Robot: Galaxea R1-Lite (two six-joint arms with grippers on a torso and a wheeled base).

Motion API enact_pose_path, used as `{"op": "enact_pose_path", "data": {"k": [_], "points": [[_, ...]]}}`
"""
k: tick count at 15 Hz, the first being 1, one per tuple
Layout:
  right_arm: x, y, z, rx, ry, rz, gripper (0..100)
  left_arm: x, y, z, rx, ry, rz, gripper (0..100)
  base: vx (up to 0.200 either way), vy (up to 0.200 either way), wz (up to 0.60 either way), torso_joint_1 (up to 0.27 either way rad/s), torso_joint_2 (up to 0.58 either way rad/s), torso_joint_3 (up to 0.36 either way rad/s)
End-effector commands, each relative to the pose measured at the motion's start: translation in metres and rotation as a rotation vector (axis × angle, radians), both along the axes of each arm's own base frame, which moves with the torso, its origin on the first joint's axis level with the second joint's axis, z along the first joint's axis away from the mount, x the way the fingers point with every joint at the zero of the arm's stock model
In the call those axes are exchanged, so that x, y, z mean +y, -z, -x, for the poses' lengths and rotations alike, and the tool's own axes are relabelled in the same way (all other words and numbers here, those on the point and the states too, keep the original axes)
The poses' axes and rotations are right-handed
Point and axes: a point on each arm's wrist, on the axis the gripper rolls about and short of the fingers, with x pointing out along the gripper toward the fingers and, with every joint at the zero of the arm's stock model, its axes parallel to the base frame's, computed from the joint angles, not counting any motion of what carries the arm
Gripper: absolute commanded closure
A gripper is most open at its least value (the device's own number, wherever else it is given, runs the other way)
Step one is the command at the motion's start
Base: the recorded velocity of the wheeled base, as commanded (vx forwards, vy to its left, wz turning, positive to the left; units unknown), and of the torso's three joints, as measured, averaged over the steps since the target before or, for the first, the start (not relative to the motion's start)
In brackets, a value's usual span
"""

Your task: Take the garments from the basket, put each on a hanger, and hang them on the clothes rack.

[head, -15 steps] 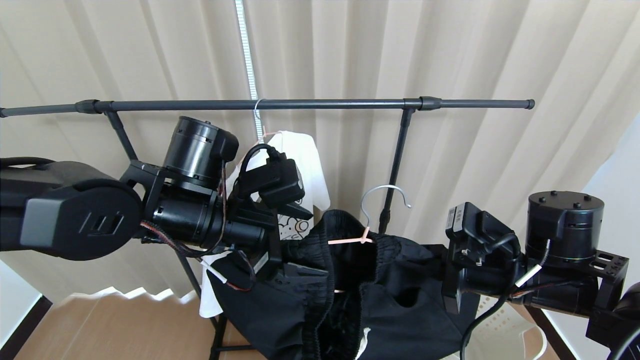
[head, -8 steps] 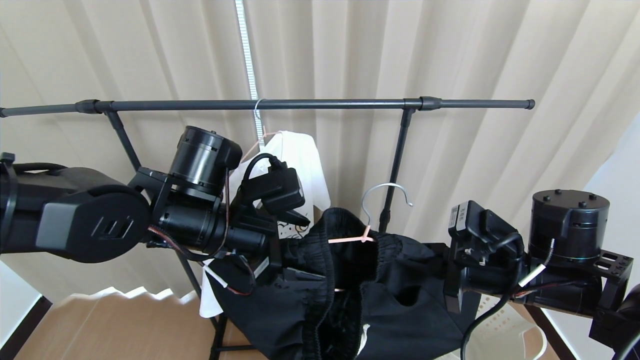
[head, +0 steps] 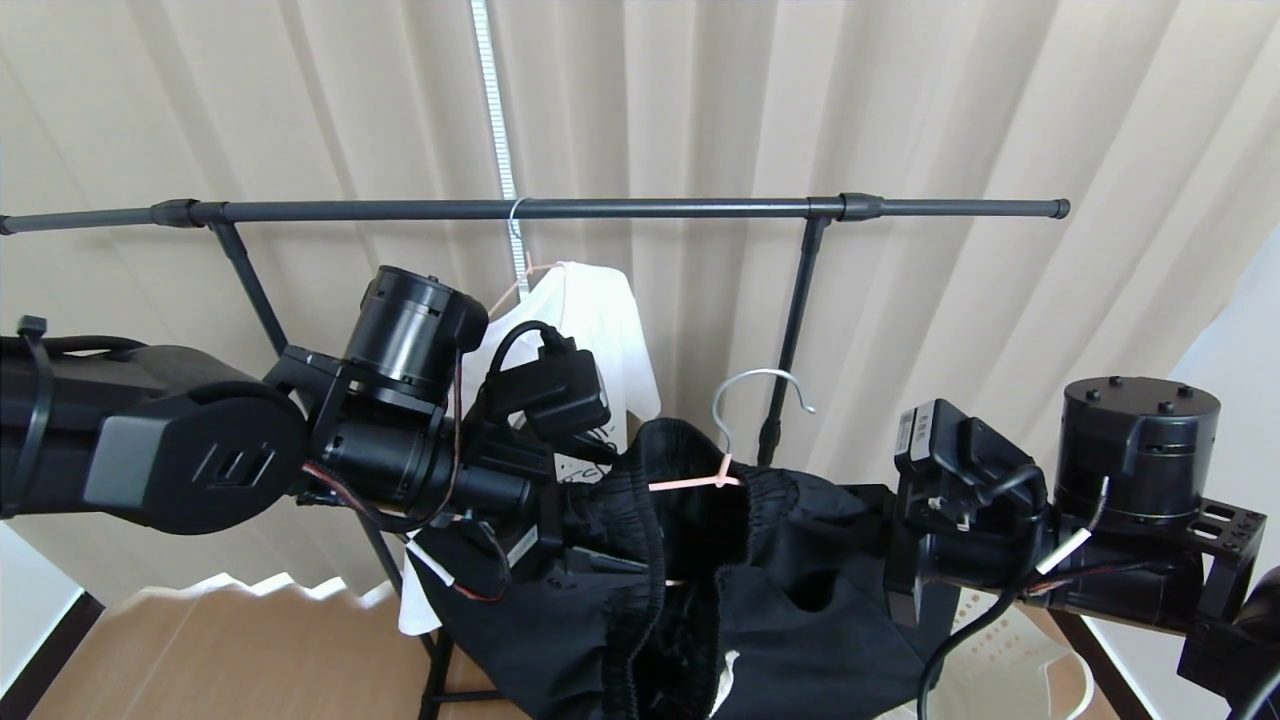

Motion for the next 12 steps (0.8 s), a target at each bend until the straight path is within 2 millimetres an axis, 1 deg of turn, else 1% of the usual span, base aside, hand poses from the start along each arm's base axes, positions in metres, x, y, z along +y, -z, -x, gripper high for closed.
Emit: {"op": "enact_pose_path", "data": {"k": [1, 2, 7, 12], "points": [[0.0011, -0.0006, 0.0007, -0.003, -0.006, -0.002, 100, -0.0001, 0.0028, -0.0001, 0.008, 0.0, -0.005, 0, 0.0, 0.0, 0.0, 0.0, 0.0, 0.0], [0.0012, -0.001, 0.0006, -0.004, -0.007, -0.003, 100, 0.0003, 0.0035, 0.0006, 0.01, 0.001, -0.007, 100, 0.0, 0.0, 0.0, 0.0, 0.0, 0.0], [0.0007, -0.003, 0.0015, -0.006, -0.005, -0.01, 100, 0.0026, 0.0065, 0.0036, 0.02, 0.001, -0.013, 100, 0.0, 0.0, 0.0, 0.0, 0.0, 0.0], [0.0014, -0.0044, 0.0003, -0.012, -0.004, -0.012, 100, 0.0047, 0.0009, 0.0062, 0.004, -0.001, -0.003, 100, 0.0, 0.0, 0.0, 0.0, 0.0, 0.0]]}}
